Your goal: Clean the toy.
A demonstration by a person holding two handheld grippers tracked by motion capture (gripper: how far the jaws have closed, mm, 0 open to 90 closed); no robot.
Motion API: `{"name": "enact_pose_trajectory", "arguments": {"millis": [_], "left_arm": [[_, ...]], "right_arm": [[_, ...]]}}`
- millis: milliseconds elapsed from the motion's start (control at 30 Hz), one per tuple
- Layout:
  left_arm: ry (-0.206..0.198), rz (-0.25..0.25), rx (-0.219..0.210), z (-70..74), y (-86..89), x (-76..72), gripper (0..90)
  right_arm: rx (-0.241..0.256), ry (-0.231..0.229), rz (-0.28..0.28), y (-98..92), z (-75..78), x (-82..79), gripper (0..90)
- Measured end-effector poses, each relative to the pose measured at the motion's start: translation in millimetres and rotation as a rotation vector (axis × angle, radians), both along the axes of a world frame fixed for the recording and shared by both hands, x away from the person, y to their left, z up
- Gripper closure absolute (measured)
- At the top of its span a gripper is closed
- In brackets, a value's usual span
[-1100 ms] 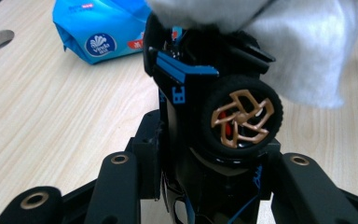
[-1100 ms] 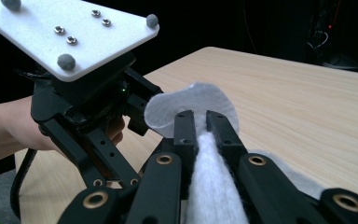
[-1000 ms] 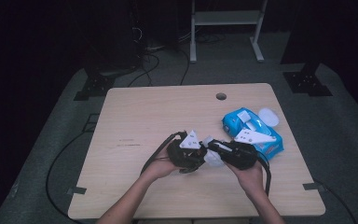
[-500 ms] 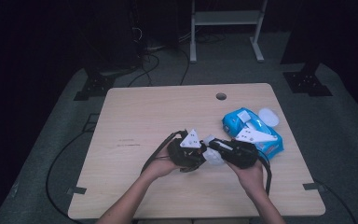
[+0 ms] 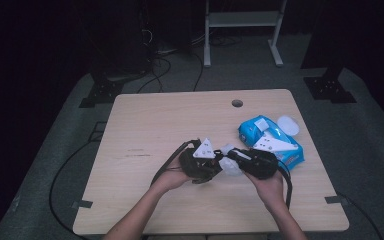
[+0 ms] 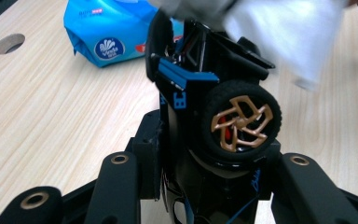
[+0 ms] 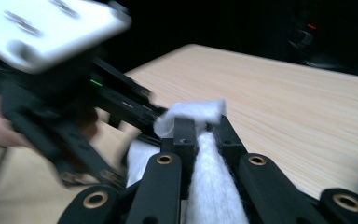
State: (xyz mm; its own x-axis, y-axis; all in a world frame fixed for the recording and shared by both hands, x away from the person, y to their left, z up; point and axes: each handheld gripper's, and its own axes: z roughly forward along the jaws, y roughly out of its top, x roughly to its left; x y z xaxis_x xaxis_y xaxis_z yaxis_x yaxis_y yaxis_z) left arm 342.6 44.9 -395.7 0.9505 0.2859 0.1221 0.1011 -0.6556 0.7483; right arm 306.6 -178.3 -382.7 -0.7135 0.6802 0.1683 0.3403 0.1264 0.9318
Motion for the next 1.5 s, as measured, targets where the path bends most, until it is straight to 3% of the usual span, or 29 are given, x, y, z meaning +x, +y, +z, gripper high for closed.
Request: {"name": "enact_pose_trajectory", "arguments": {"millis": [100,233,433,500,667,900,1033,1133,1300,1400,1500], "left_arm": [[-0.002,0.0,-0.005,-0.3,-0.5,0.1,57.1],[-0.002,-0.005,-0.022,1.9,-0.6,-0.2,57.1],[-0.008,-0.004,-0.027,4.6,2.5,-0.9,57.1],[-0.012,-0.004,-0.016,3.7,1.7,-1.2,57.1],[-0.012,-0.004,-0.032,4.9,1.7,-1.9,57.0],[-0.017,-0.007,-0.023,6.7,4.0,-2.2,57.1],[-0.006,-0.004,-0.049,5.5,2.4,-2.5,57.0],[-0.017,-0.004,-0.052,7.9,3.8,-2.0,57.1],[-0.018,-0.006,-0.038,7.6,5.7,-2.4,57.1],[-0.014,-0.009,-0.041,5.4,3.8,-2.6,57.1],[-0.015,-0.002,-0.065,6.5,4.1,-3.3,57.0]], "right_arm": [[0.02,0.011,0.007,0.0,-1.7,-0.2,82.1],[0.025,-0.031,0.055,10.2,7.6,-6.1,82.0],[0.003,-0.018,-0.001,-1.4,2.1,-1.9,82.1],[0.012,0.005,-0.002,-3.9,-2.2,-0.4,82.0],[0.019,-0.027,0.032,2.9,3.8,-4.3,82.0],[0.031,0.017,-0.013,-7.8,-7.4,0.5,82.1],[0.065,-0.025,0.046,-0.6,1.1,-3.7,82.0],[0.071,-0.035,0.045,-1.1,2.5,-3.2,82.1],[0.047,0.022,-0.012,-11.6,-9.2,2.0,82.1],[0.059,0.008,0.008,-7.1,-5.7,-0.7,82.1],[0.063,-0.035,0.037,-1.2,2.0,-3.6,82.1]]}}
